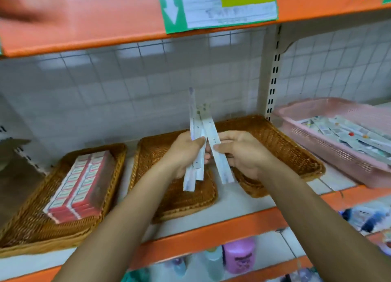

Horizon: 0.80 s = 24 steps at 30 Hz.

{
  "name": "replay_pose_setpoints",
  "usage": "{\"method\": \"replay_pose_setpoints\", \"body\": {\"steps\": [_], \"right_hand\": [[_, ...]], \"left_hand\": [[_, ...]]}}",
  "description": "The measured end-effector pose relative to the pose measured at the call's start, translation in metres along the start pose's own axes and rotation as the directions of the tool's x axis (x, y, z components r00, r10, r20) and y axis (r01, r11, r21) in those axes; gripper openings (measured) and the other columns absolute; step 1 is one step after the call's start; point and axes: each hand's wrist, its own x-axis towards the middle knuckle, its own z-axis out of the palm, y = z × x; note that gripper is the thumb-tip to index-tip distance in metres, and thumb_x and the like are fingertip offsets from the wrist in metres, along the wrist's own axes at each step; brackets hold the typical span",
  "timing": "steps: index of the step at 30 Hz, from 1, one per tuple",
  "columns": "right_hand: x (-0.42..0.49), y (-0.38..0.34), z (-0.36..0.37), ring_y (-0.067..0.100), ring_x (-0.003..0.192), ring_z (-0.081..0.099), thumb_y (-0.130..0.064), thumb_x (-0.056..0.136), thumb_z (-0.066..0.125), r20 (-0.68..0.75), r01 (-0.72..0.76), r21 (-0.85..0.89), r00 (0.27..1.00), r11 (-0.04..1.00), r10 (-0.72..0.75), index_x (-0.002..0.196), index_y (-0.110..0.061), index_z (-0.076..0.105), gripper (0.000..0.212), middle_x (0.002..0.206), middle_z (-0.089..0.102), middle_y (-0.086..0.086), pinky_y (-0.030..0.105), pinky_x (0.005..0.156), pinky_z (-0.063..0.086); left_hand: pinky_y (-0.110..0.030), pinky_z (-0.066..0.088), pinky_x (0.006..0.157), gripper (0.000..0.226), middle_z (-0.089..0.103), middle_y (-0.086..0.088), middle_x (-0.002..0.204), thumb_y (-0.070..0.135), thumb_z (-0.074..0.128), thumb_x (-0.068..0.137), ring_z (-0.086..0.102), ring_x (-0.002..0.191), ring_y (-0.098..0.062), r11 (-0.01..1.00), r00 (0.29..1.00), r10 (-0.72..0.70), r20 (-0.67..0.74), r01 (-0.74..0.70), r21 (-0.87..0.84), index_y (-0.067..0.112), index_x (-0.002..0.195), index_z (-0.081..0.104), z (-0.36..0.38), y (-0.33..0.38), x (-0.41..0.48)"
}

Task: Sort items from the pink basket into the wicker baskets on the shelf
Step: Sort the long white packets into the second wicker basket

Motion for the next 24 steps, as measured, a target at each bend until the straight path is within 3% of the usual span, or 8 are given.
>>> {"method": "replay_pose_setpoints", "body": {"steps": [6,12,18,22,24], "right_hand": [[0.026,0.009,0.049,0.014,0.069,0.069,0.006,0.087,0.059,-0.008,-0.022,-0.020,1.000,1.000,0.021,0.087,-0.007,0.064,0.014,0.080,0.071,0.008,0.027,0.067,0.059],[0.052,0.017,0.094,0.018,0.077,0.069,-0.003,0.090,0.059,-0.008,-0.081,-0.049,0.997,0.995,0.081,0.101,0.000,0.064,0.012,0.090,0.071,0.012,0.028,0.069,0.059],[0.089,0.029,0.121,0.021,0.087,0.067,-0.003,0.086,0.064,-0.111,-0.221,-0.212,0.973,0.952,0.202,0.109,0.000,0.061,0.023,0.104,0.068,0.015,0.027,0.063,0.056],[0.104,0.039,0.132,0.023,0.079,0.068,0.010,0.084,0.060,-0.072,-0.345,-0.365,0.937,0.865,0.343,0.109,0.002,0.057,0.027,0.106,0.066,0.018,0.027,0.050,0.056],[0.107,0.046,0.136,0.021,0.072,0.067,0.013,0.085,0.057,-0.062,-0.362,-0.417,0.927,0.834,0.371,0.107,0.001,0.055,0.025,0.103,0.064,0.017,0.026,0.046,0.056]], "left_hand": [[-0.022,0.050,0.054,0.020,0.062,-0.004,0.075,0.019,0.043,0.101,0.057,0.059,-0.011,0.995,0.997,-0.040,-0.066,0.046,0.094,0.009,0.107,0.059,-0.057,-0.016,0.008],[-0.020,0.053,0.056,0.021,0.062,-0.003,0.072,0.018,0.042,0.101,0.057,0.059,-0.010,0.996,0.995,-0.054,-0.085,0.060,0.062,0.013,0.090,0.060,-0.100,-0.024,0.006],[-0.029,0.056,0.067,0.028,0.062,-0.008,0.080,0.004,0.039,0.099,0.063,0.072,-0.018,0.991,0.972,-0.115,-0.203,0.097,-0.095,0.018,0.078,0.051,-0.133,-0.036,0.005],[-0.036,0.057,0.074,0.012,0.065,-0.012,0.095,0.007,0.045,0.098,0.065,0.085,-0.025,0.988,0.962,-0.125,-0.245,0.099,-0.116,0.012,0.103,0.054,-0.141,-0.045,0.008],[-0.036,0.053,0.078,0.015,0.065,-0.010,0.103,0.010,0.049,0.097,0.063,0.091,-0.024,0.990,0.955,-0.113,-0.275,0.084,-0.116,0.010,0.110,0.058,-0.142,-0.048,0.012]]}}
